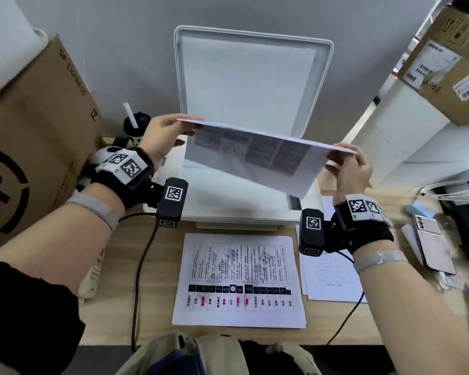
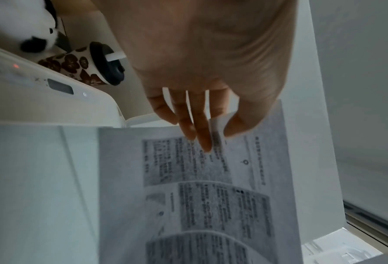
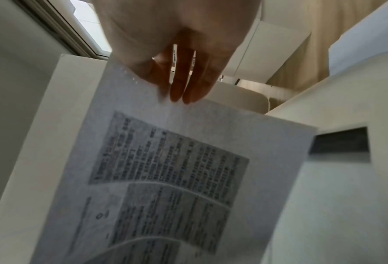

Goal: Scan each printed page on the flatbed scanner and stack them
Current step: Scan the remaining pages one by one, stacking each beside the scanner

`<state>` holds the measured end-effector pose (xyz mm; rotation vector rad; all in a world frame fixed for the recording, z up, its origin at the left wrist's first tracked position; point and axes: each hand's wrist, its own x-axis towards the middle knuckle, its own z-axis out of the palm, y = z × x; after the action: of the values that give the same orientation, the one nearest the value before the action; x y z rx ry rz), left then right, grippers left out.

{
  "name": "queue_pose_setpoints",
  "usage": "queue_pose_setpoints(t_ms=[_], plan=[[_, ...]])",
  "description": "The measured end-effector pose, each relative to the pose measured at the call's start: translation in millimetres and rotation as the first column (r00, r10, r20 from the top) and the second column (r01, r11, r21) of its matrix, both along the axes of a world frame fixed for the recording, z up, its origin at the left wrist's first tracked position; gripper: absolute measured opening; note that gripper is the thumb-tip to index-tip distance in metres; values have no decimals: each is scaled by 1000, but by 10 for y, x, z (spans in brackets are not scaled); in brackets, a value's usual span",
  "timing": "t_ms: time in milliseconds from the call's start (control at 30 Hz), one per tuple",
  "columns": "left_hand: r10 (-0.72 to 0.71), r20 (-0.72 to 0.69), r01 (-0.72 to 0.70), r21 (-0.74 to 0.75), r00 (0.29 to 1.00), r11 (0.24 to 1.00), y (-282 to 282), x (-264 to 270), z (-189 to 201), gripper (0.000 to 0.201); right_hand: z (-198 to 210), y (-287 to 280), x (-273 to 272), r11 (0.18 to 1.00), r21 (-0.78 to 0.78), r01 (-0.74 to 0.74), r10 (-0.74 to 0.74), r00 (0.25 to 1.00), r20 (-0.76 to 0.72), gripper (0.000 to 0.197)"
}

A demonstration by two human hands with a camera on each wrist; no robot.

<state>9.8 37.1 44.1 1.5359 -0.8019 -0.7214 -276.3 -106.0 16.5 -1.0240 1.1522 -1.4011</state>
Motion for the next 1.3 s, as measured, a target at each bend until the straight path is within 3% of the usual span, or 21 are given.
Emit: queue_pose_setpoints(t_ms=[67, 133, 233, 267, 333, 400, 567, 667, 767, 867, 1033, 1300], plan=[[28, -106, -31, -24, 994, 999, 19, 63, -39, 33, 16, -19, 51, 997, 53, -49, 43, 994, 100, 32], [19, -190, -23, -20, 982, 1000, 79, 138, -194, 40, -62, -30, 73, 986, 118, -119, 109, 990, 93, 34], [39, -298, -24, 55, 954, 998, 128, 208, -487, 53, -267, -37, 101, 965, 190, -182, 202, 975, -95, 28], [78, -259, -48, 120, 963, 992, 128, 202, -552, 51, -348, -41, 111, 957, 200, -208, 250, 945, -212, 25], [108, -24, -96, 302, 994, 949, 105, 191, -682, 28, -536, -77, 135, 935, 225, -275, 345, 855, -387, 22], [-13, 171, -65, 441, 985, 895, 99, 178, -833, 20, -719, -88, 149, 907, 258, -333, 421, 746, -517, 22], [-134, 304, -63, 561, 943, 825, 69, 196, -1051, 17, -932, -129, 175, 894, 346, -284, 446, 483, -753, 23], [-173, 360, -106, 636, 917, 765, 48, 195, -1081, 31, -938, -130, 181, 897, 349, -273, 434, 382, -816, 26], [-217, 464, -179, 669, 859, 721, 14, 178, -1076, 43, -950, -131, 195, 924, 295, -242, 365, 336, -868, 19], [-263, 535, -179, 638, 803, 749, -21, 158, -1060, 47, -916, -110, 225, 936, 233, -263, 308, 295, -905, 26], [-370, 524, -89, 658, 767, 748, -65, 101, -1082, 59, -867, -17, 299, 902, 245, -356, 314, 150, -938, 55], [-379, 528, -75, 650, 760, 756, -76, 85, -1097, 56, -820, -35, 308, 881, 280, -382, 311, 20, -950, 66]])
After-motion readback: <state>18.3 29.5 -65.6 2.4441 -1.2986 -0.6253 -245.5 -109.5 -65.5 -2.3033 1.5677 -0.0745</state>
